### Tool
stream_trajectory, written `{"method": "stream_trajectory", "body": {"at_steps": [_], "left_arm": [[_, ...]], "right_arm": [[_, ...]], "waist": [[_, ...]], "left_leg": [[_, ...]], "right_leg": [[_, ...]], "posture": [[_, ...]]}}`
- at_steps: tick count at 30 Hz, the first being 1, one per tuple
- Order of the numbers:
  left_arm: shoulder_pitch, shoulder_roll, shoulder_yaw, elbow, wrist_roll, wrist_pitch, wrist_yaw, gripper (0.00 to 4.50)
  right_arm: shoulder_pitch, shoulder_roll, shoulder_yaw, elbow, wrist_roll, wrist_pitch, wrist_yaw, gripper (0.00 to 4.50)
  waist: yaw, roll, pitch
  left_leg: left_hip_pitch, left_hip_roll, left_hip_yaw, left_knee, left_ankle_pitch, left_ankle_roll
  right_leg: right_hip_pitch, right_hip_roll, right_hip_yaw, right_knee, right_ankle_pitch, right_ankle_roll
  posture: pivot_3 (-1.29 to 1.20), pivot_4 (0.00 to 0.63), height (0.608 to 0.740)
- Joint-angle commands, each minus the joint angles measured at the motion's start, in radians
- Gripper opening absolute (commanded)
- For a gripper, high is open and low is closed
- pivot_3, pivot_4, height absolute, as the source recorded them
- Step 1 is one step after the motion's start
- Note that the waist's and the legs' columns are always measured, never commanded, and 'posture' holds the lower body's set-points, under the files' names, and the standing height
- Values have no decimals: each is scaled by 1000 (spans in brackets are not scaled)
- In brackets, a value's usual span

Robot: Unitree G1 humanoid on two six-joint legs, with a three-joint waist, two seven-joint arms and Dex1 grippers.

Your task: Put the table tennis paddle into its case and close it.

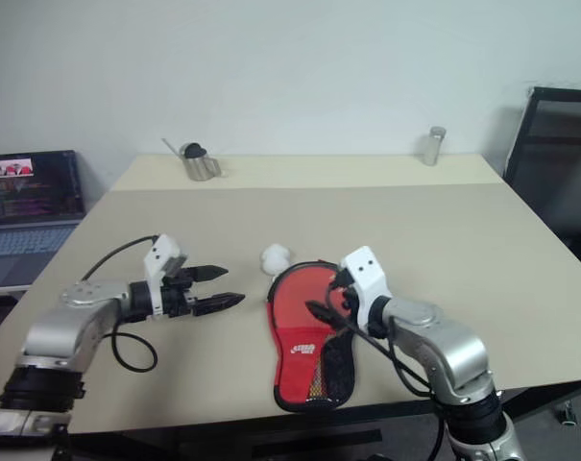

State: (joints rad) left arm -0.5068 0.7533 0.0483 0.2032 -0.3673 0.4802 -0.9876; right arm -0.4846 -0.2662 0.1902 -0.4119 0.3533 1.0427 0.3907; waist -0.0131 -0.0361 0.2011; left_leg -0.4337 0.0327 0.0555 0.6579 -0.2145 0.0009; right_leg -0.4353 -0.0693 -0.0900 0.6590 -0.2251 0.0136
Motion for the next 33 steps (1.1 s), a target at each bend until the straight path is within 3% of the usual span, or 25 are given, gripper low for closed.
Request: {"method": "stream_trajectory", "body": {"at_steps": [1, 11, 22, 27, 33], "left_arm": [[-70, -15, 45, 41, 24, 5, 93, 4500], [-280, -119, -17, 248, 104, -16, 161, 4500], [-627, -300, -100, 827, 255, -192, 157, 4500], [-685, -341, -110, 997, 320, -261, 166, 4500], [-694, -380, -100, 1073, 356, -282, 177, 4500]], "right_arm": [[5, 8, 16, 15, -15, -71, 6, 4472], [-3, 12, 59, 48, -13, -81, 47, 4472], [0, 36, 86, 64, -32, -96, 33, 4472], [6, 46, 82, 61, -39, -96, 21, 4472], [17, 54, 77, 54, -44, -93, 11, 4472]], "waist": [[5, 0, 0], [12, -1, 0], [9, -1, -1], [9, -1, -1], [11, -1, -1]], "left_leg": [[0, 0, 0, 0, 0, 0], [0, 0, 0, 3, 0, 0], [0, -3, 1, 3, 0, 0], [0, -3, 1, 3, 0, 0], [0, -2, 1, 3, 0, 0]], "right_leg": [[0, 0, 0, 0, 0, 0], [0, 0, -1, 3, 0, 0], [0, 1, -1, 3, 0, 0], [-1, 3, -1, 3, 0, 0], [0, 2, -1, 3, 0, 0]], "posture": [[0, 150, 740], [0, 150, 740], [0, 150, 740], [0, 150, 740], [0, 150, 740]]}}
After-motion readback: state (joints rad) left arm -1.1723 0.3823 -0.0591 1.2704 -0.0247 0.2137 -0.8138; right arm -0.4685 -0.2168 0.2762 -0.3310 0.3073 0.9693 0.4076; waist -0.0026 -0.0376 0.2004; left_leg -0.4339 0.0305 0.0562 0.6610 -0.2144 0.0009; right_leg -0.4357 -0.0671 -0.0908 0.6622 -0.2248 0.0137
